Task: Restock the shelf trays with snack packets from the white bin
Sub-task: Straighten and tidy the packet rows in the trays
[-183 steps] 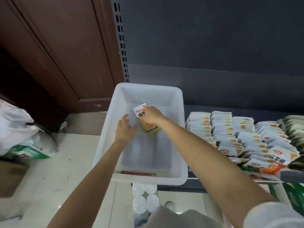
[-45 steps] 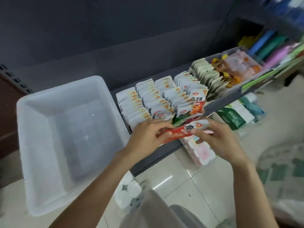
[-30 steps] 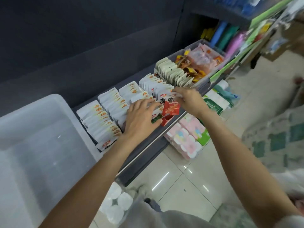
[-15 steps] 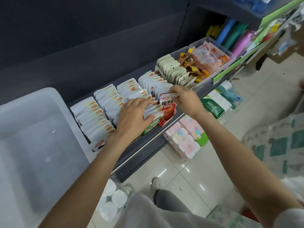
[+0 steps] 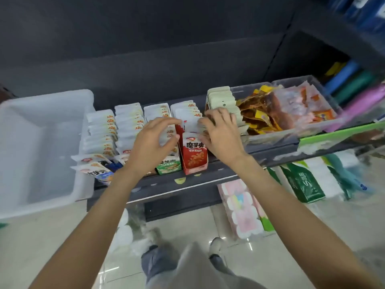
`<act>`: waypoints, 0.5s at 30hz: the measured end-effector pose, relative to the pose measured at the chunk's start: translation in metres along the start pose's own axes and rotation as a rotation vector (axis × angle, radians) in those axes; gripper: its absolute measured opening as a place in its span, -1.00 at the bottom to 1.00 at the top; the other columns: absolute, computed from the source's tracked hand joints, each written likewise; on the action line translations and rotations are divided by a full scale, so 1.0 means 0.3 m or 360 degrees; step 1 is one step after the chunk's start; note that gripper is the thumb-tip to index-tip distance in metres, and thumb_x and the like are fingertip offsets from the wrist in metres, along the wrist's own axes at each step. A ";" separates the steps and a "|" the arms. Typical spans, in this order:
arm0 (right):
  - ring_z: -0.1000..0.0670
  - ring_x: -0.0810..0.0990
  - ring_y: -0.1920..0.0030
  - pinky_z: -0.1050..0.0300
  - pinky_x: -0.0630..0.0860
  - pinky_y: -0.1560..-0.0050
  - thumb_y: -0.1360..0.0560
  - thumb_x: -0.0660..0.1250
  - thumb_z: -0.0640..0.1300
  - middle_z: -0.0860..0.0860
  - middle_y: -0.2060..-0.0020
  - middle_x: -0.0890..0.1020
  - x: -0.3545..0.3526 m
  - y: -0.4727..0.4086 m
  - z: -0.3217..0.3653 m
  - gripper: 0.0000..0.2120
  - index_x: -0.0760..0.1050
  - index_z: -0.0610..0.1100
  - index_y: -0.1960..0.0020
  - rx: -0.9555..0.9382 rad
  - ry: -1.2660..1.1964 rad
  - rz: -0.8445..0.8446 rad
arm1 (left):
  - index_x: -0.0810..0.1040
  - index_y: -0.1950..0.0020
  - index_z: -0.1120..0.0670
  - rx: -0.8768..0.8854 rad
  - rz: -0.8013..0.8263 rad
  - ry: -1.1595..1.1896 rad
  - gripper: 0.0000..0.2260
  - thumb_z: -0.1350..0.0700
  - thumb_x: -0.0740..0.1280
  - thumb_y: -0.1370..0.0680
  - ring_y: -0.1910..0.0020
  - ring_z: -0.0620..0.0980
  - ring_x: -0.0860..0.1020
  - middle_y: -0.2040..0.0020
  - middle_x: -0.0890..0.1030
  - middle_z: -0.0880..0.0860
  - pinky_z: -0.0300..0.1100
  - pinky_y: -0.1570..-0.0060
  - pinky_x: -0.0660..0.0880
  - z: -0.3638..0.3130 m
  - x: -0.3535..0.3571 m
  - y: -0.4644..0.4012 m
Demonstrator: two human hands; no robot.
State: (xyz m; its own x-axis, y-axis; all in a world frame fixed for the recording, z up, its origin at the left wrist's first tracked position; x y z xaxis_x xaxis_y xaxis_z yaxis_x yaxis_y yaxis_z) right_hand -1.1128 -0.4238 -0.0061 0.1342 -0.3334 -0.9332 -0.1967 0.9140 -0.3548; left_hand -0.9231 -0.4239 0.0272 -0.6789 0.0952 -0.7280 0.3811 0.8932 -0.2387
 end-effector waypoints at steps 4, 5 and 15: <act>-0.09 0.38 -0.30 0.11 0.30 -0.29 -0.54 0.29 -0.16 -0.12 -0.29 0.46 -0.055 -0.048 -0.053 -0.57 0.35 -0.18 -0.39 0.0165 -0.0655 0.0068 | 0.41 -0.36 -0.01 -0.0383 -0.0122 0.0290 -0.62 0.16 0.32 -0.55 -0.28 -0.14 0.42 -0.31 0.46 -0.03 -0.20 -0.30 0.34 -0.049 0.027 -0.048; -0.04 0.38 -0.32 0.20 0.30 -0.28 -0.57 0.24 -0.20 -0.09 -0.33 0.43 -0.065 -0.065 -0.065 -0.57 0.30 -0.16 -0.42 0.0256 -0.0880 0.0091 | 0.39 -0.38 0.00 -0.0498 -0.0182 0.0472 -0.61 0.16 0.31 -0.55 -0.29 -0.16 0.41 -0.33 0.45 -0.05 -0.22 -0.30 0.35 -0.056 0.033 -0.059; -0.08 0.25 -0.44 0.12 0.20 -0.40 -0.59 0.13 -0.31 -0.16 -0.47 0.25 -0.004 -0.217 -0.045 -0.42 0.00 -0.19 -0.54 0.0282 -0.0903 0.0554 | 0.11 -0.52 0.16 -0.0723 -0.0027 0.0127 -0.49 0.24 0.17 -0.58 -0.51 0.01 0.06 -0.53 0.13 0.12 -0.21 -0.43 0.02 0.022 0.158 -0.265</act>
State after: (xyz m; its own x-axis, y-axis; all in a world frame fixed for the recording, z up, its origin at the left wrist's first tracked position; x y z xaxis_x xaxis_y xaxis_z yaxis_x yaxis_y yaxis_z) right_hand -1.1133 -0.4859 0.0174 0.5891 0.1147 -0.7999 -0.1649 0.9861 0.0199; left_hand -0.9815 -0.4933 0.0074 -0.7357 0.0965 -0.6704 0.0681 0.9953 0.0686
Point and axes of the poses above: each hand's wrist, its own y-axis away from the middle knuckle, its own x-axis out of the palm, z = x × y, the point moved 3 cm from there along -y, towards the middle knuckle
